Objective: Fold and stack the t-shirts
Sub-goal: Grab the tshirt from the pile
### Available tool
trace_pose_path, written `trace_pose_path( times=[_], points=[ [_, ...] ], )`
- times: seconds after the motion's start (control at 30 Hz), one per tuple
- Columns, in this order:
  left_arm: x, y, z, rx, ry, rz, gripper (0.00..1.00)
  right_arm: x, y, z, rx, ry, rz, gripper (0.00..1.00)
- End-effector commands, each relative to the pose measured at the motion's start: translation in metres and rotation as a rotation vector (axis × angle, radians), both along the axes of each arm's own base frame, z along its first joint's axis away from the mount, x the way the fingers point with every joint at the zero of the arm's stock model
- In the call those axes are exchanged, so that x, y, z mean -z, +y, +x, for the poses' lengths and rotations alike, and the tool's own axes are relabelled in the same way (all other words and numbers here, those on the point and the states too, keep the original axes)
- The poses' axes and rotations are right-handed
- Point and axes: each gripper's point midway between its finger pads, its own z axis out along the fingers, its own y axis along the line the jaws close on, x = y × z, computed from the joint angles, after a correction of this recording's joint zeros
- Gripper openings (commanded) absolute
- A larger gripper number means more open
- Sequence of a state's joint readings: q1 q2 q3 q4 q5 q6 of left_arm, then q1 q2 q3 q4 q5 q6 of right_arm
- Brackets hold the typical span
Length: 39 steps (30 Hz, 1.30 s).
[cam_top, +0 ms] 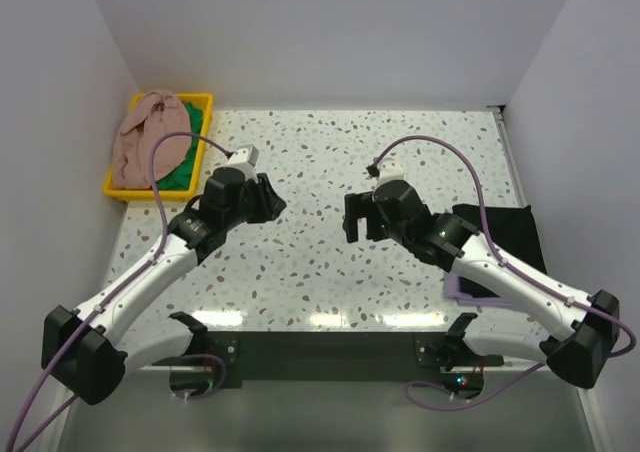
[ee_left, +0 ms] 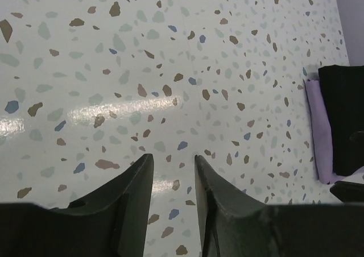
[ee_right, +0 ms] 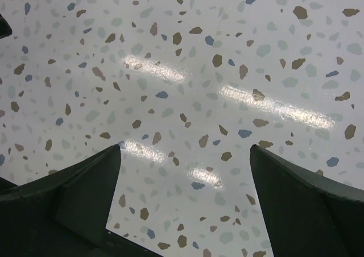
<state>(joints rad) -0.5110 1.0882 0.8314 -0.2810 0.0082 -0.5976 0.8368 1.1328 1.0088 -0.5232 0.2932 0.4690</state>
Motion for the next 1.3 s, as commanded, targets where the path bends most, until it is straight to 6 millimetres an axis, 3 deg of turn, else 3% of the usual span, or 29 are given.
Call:
trace_pose_path(
  times=[0.0,0.17,0.27,0.3,0.33,0.37,0.4,0.43,0.47,0.5,0.63,0.67,0.7,0.77,0.87,1.0,1.07,1.23,1.27],
  points=[
    [-0.019,0.003,0.014,-0.031,-0.046,0.006,0.40,-0.015,-0.002,-0.002,-0.029,-0.038,0.002,0.99],
    [-0.033,0.017,0.041,-0.098,-0.058,0.025,0.45,-0.008,-0.005,-0.008,-0.057,-0.025,-0.024,0.99],
    [-0.042,0.042,0.077,-0.201,-0.058,0.034,0.49,0.000,-0.008,-0.009,-0.065,-0.002,-0.065,0.99],
    [-0.031,0.063,0.094,-0.250,-0.011,0.039,0.49,0.000,-0.008,-0.008,-0.069,0.000,-0.071,0.99],
    [-0.048,0.073,0.111,-0.289,-0.034,0.017,0.50,0.002,-0.007,-0.010,-0.079,0.016,-0.077,0.99],
    [-0.050,0.086,0.123,-0.331,-0.030,0.021,0.51,0.007,-0.005,-0.010,-0.085,0.034,-0.086,0.99],
    [-0.038,0.115,0.140,-0.416,0.003,0.042,0.54,0.006,-0.002,-0.011,-0.097,0.039,-0.079,0.99],
    [-0.055,0.127,0.155,-0.455,-0.032,0.028,0.55,0.008,0.003,-0.014,-0.125,0.058,-0.066,0.99],
    [-0.056,0.140,0.166,-0.490,-0.036,0.040,0.55,0.009,0.007,-0.016,-0.143,0.069,-0.060,0.99],
    [-0.055,0.169,0.183,-0.588,-0.040,0.088,0.59,0.011,0.008,-0.019,-0.160,0.075,-0.060,0.99],
    [-0.038,0.239,0.216,-0.765,-0.011,0.141,0.62,0.007,0.010,-0.023,-0.187,0.076,-0.047,0.99],
    [-0.033,0.265,0.220,-0.823,-0.002,0.151,0.63,0.005,0.010,-0.024,-0.192,0.073,-0.040,0.99],
    [-0.022,0.277,0.233,-0.843,0.014,0.154,0.63,0.003,0.008,-0.026,-0.194,0.063,-0.036,0.99],
    [-0.005,0.306,0.238,-0.908,0.054,0.182,0.62,-0.001,0.004,-0.025,-0.181,0.045,-0.038,0.99],
    [0.029,0.327,0.253,-0.941,0.112,0.239,0.61,-0.006,0.001,-0.026,-0.175,0.030,-0.034,0.99],
    [0.079,0.335,0.263,-0.951,0.197,0.275,0.60,-0.006,0.001,-0.026,-0.180,0.029,-0.028,0.99],
    [0.093,0.336,0.264,-0.959,0.221,0.270,0.56,-0.003,0.002,-0.027,-0.185,0.038,-0.028,0.99],
    [0.093,0.338,0.262,-0.975,0.212,0.271,0.46,0.002,0.002,-0.028,-0.183,0.045,-0.030,0.99],
    [0.091,0.339,0.261,-0.980,0.213,0.280,0.40,0.003,0.002,-0.027,-0.180,0.044,-0.031,0.99]
  ],
)
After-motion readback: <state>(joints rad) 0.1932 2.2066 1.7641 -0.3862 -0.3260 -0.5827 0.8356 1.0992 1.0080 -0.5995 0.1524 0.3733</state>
